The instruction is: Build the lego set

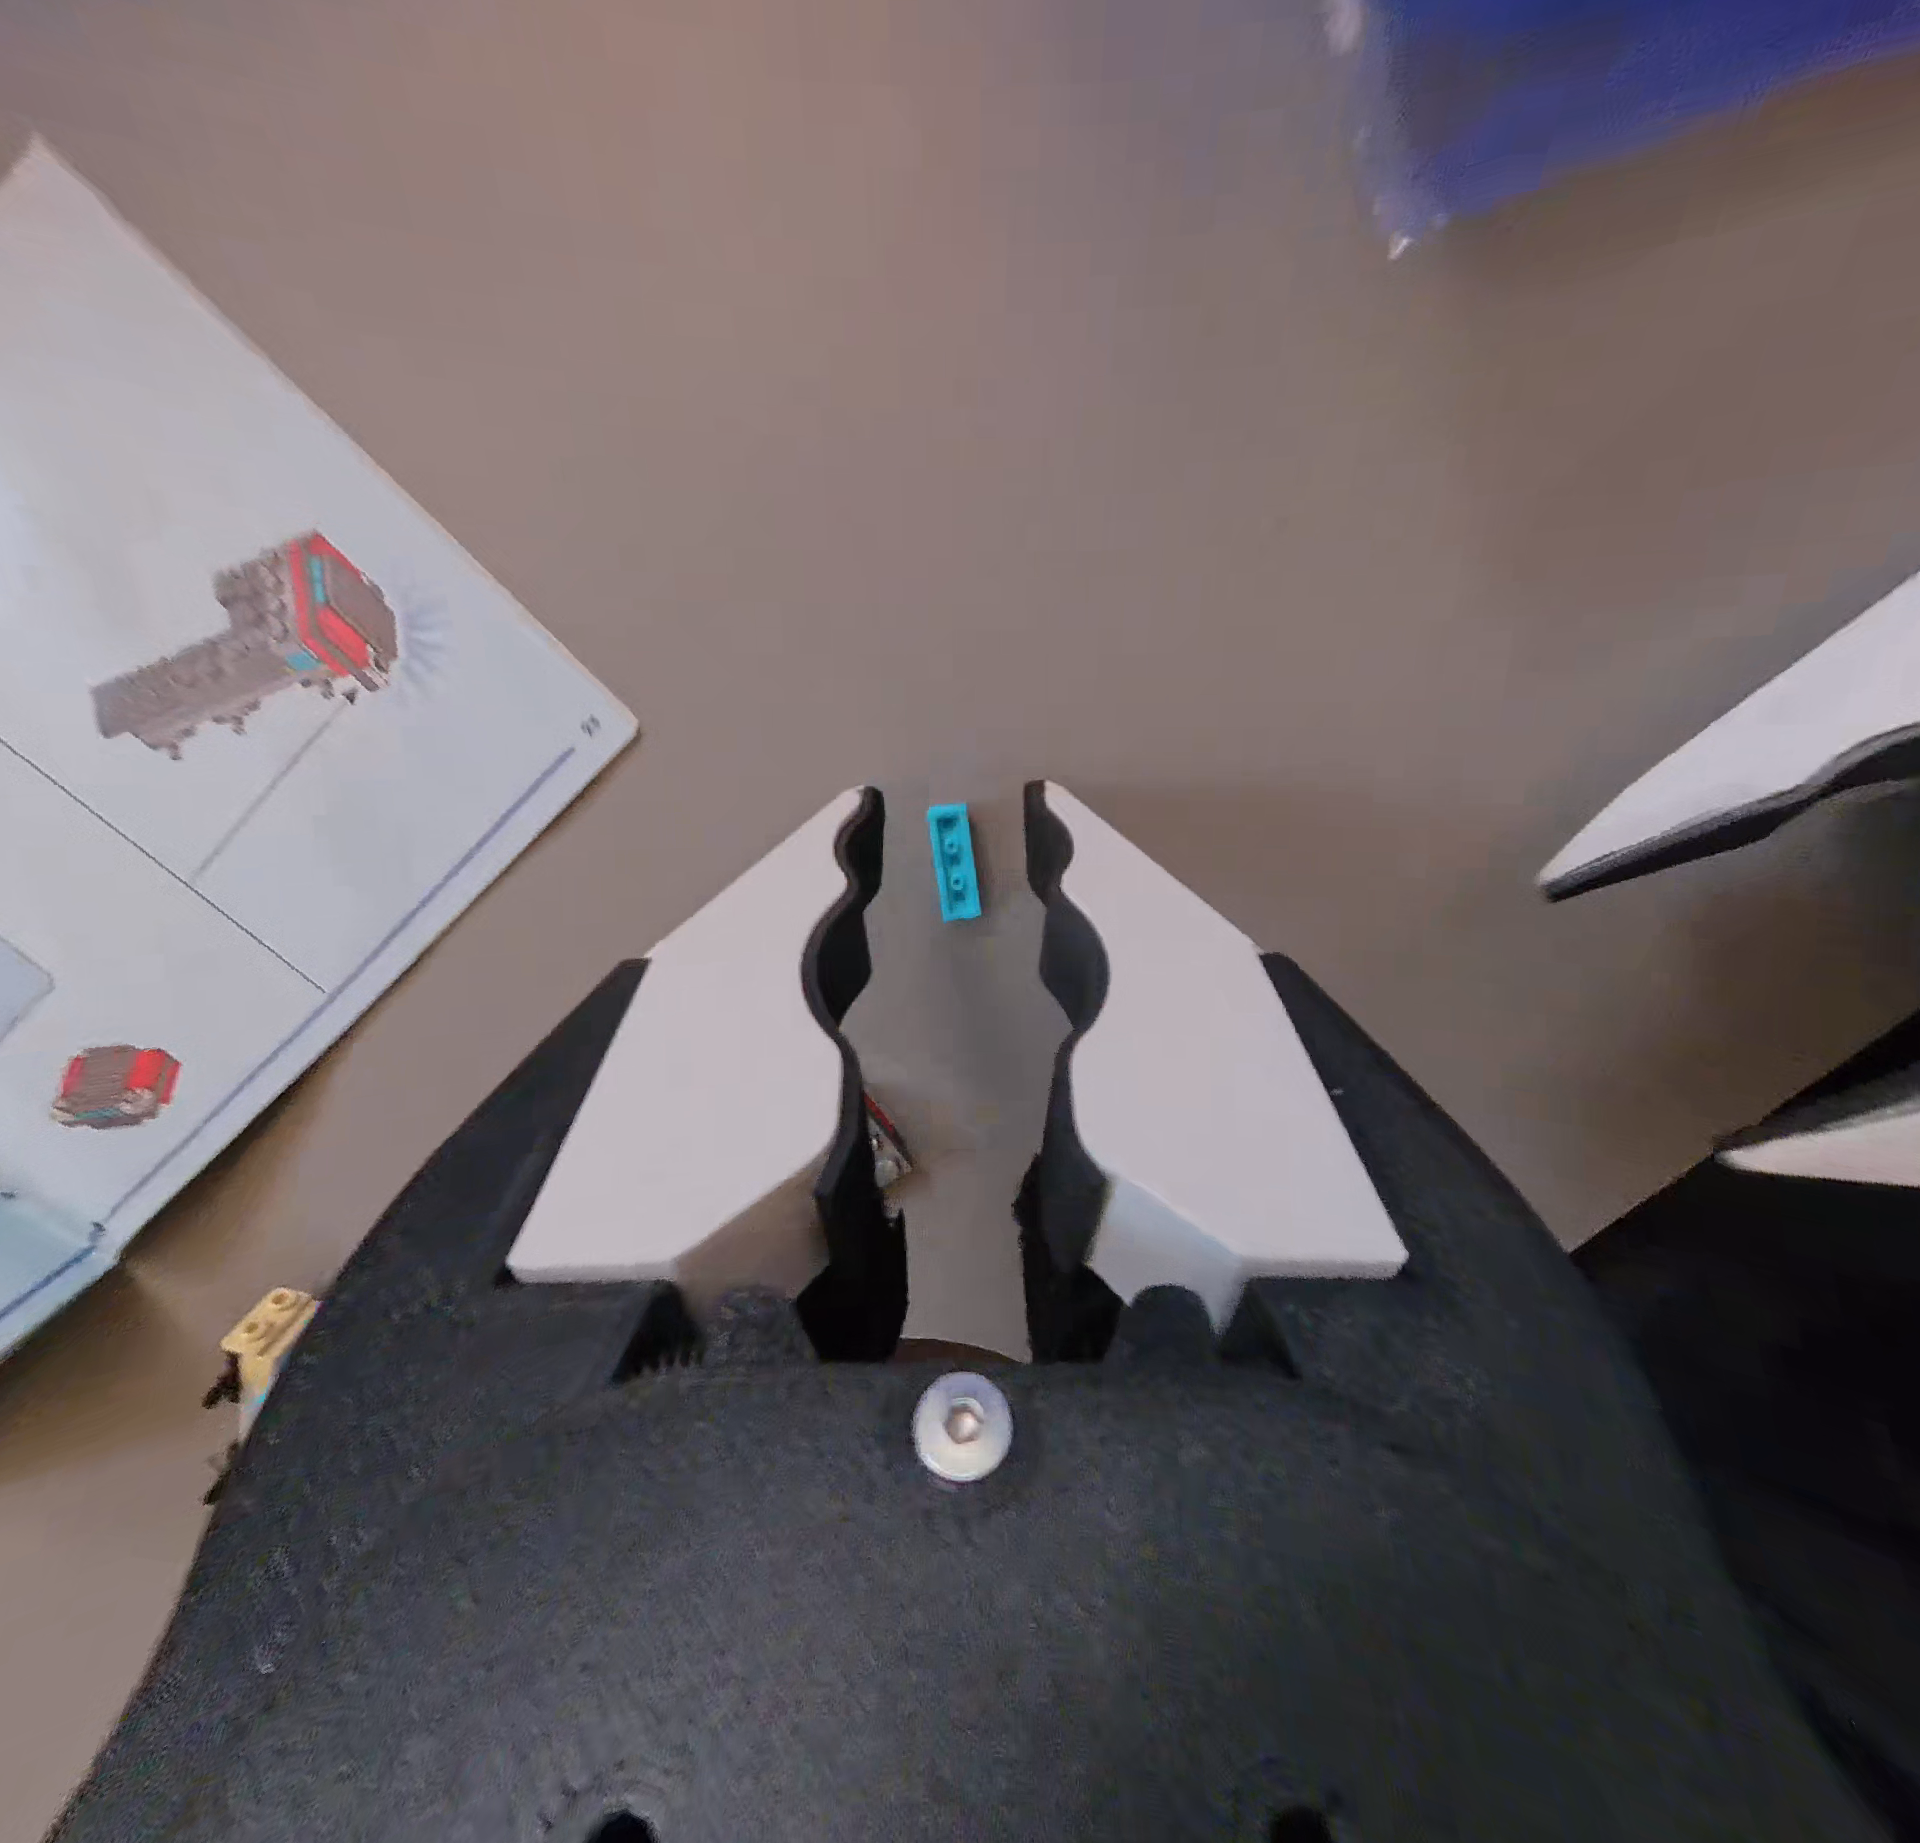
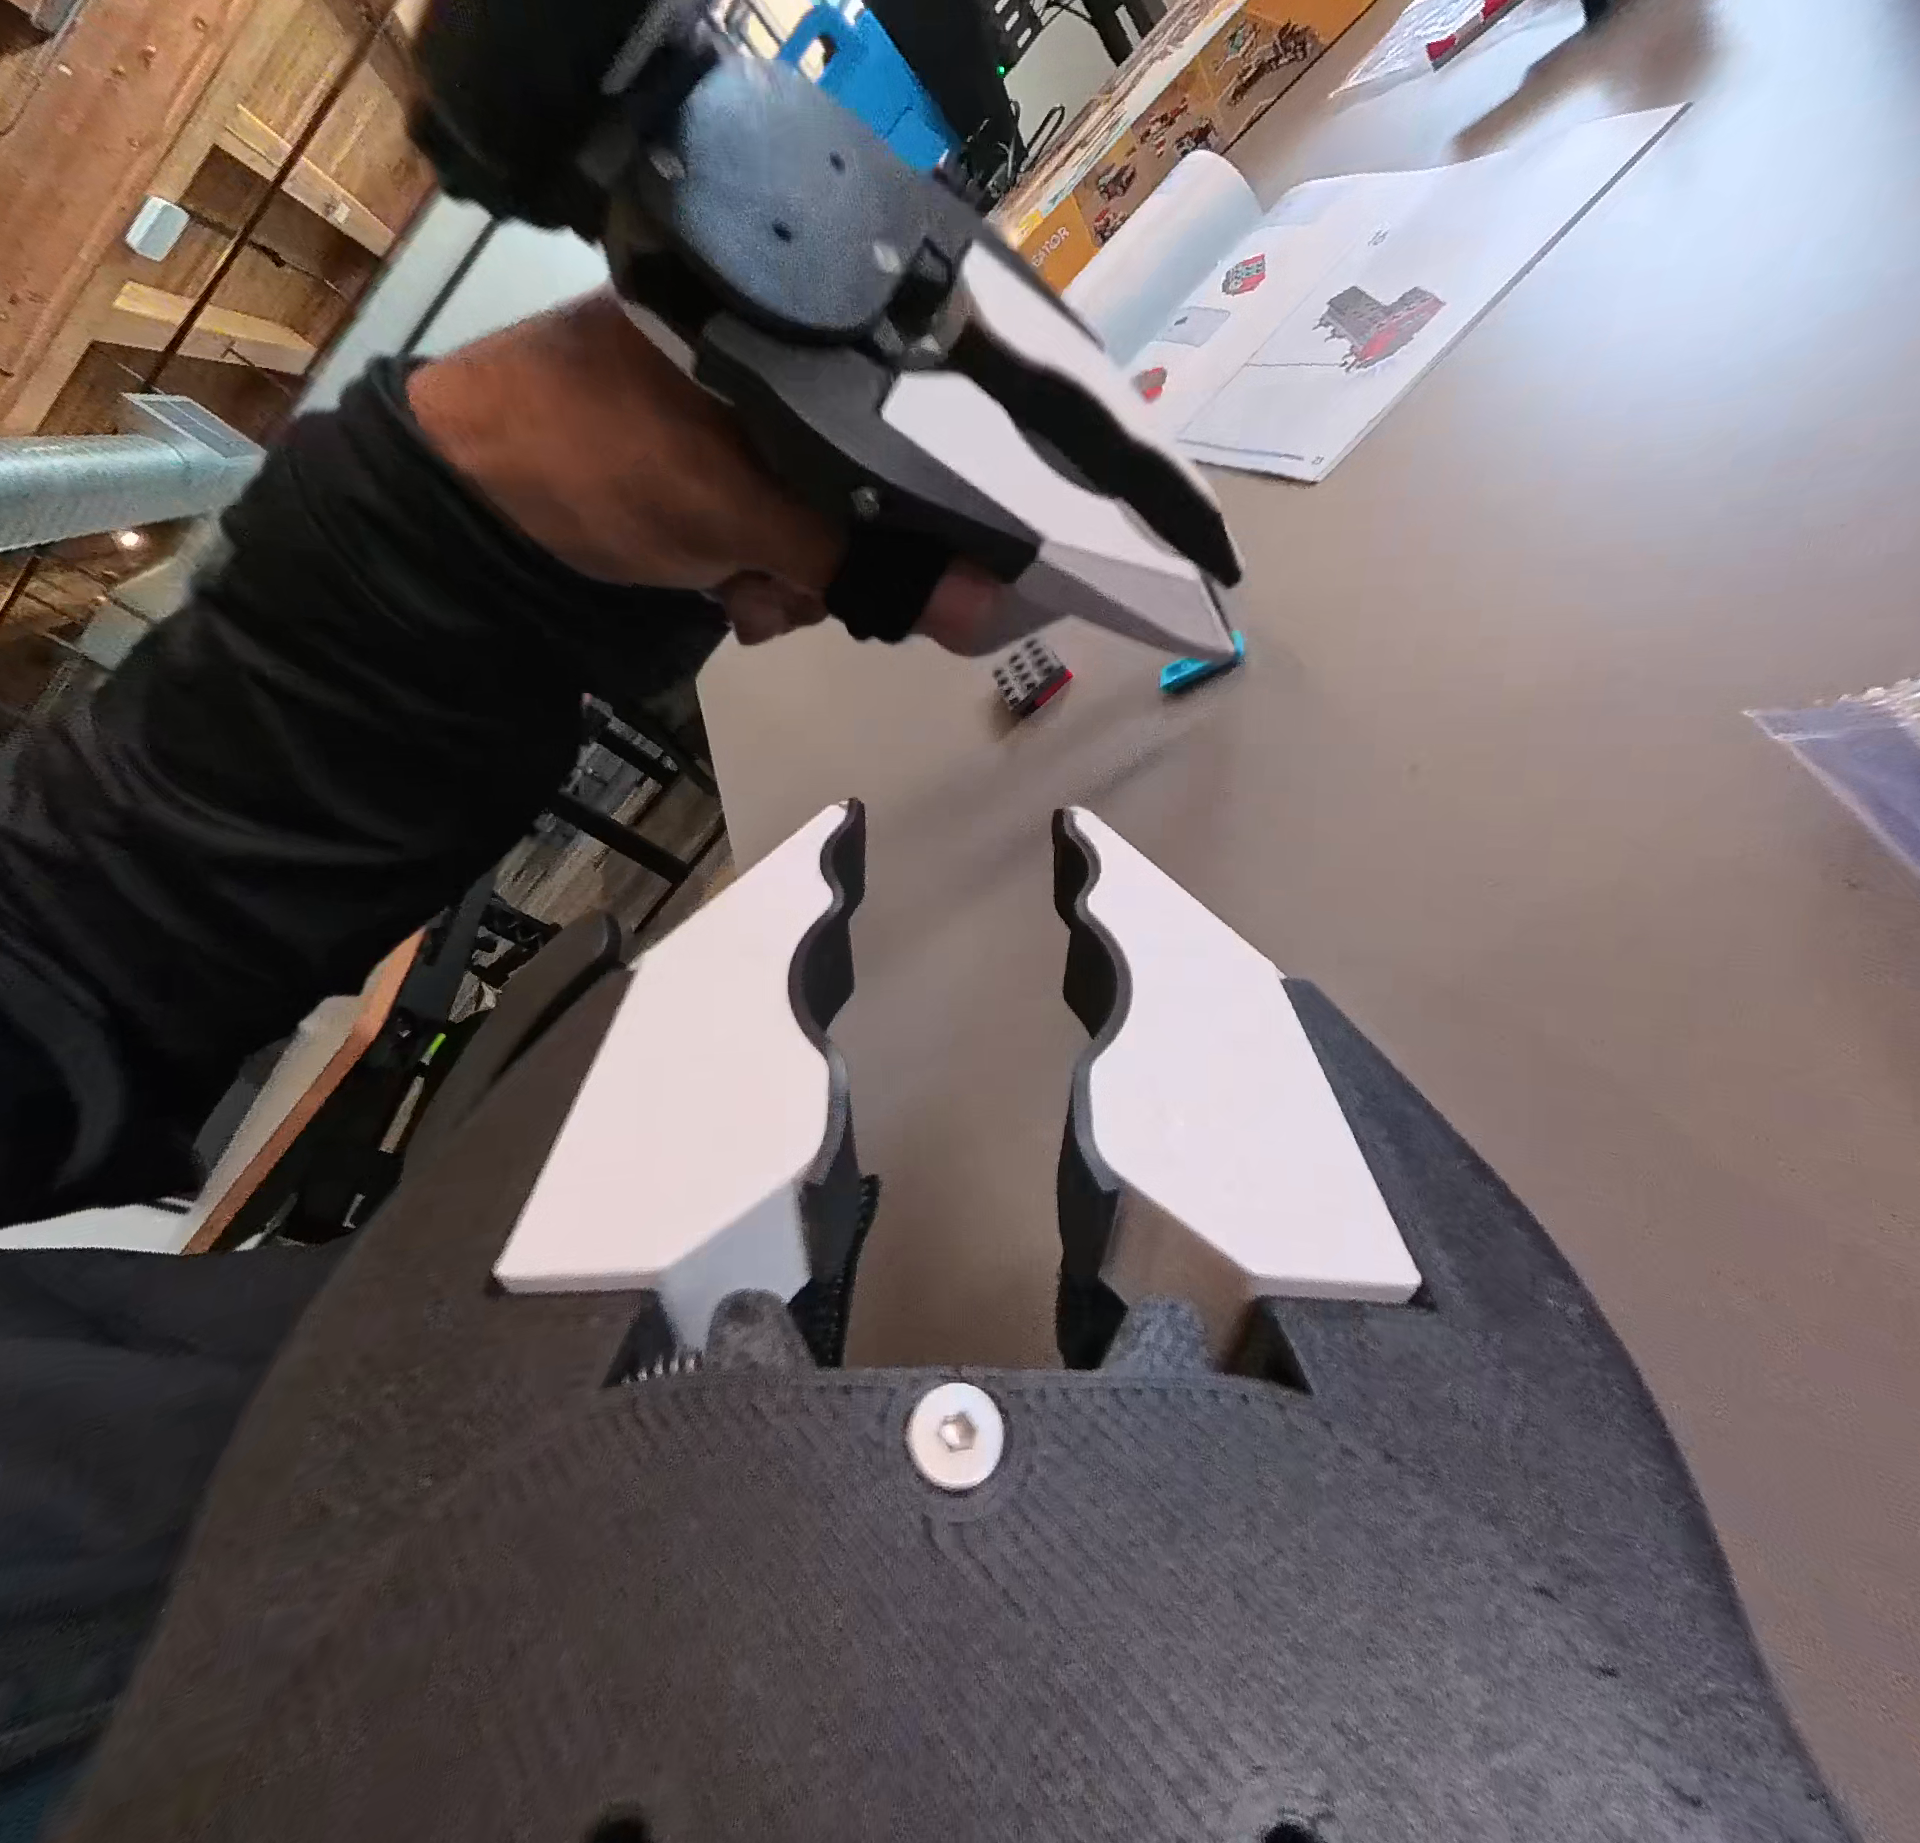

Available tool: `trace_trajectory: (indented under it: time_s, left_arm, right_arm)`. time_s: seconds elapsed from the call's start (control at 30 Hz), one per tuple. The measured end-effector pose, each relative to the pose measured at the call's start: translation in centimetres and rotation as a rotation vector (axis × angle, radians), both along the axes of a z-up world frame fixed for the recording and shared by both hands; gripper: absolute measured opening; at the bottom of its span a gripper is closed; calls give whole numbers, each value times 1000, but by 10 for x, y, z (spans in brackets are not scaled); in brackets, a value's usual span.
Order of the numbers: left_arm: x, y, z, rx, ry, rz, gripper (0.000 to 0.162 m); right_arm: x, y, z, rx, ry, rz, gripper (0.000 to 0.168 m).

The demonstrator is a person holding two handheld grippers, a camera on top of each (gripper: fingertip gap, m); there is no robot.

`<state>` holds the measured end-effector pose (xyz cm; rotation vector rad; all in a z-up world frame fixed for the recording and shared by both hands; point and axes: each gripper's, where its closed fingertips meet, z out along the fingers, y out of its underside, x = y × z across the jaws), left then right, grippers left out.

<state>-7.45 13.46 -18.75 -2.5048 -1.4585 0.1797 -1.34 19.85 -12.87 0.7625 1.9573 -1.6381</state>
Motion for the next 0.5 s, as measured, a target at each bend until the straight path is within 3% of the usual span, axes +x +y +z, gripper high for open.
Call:
trace_trajectory:
  time_s: [0.03, 0.2, 0.37, 0.5]
  left_arm:
    - [-5, 6, 8, 9, 12, -12, 28]
    - [-46, 75, 78, 124, 144, -169, 28]
    - [-85, 195, 155, 162, 312, -501, 29]
    - [-108, 298, 184, 156, 395, -767, 28]
  right_arm:
    - [0, 0, 0, -3, -2, 1, 36]
    - [3, 2, 3, -26, -22, 26, 37]
    - [12, 4, 4, -41, -50, 86, 37]
    - [16, 9, 5, -54, -79, 127, 37]
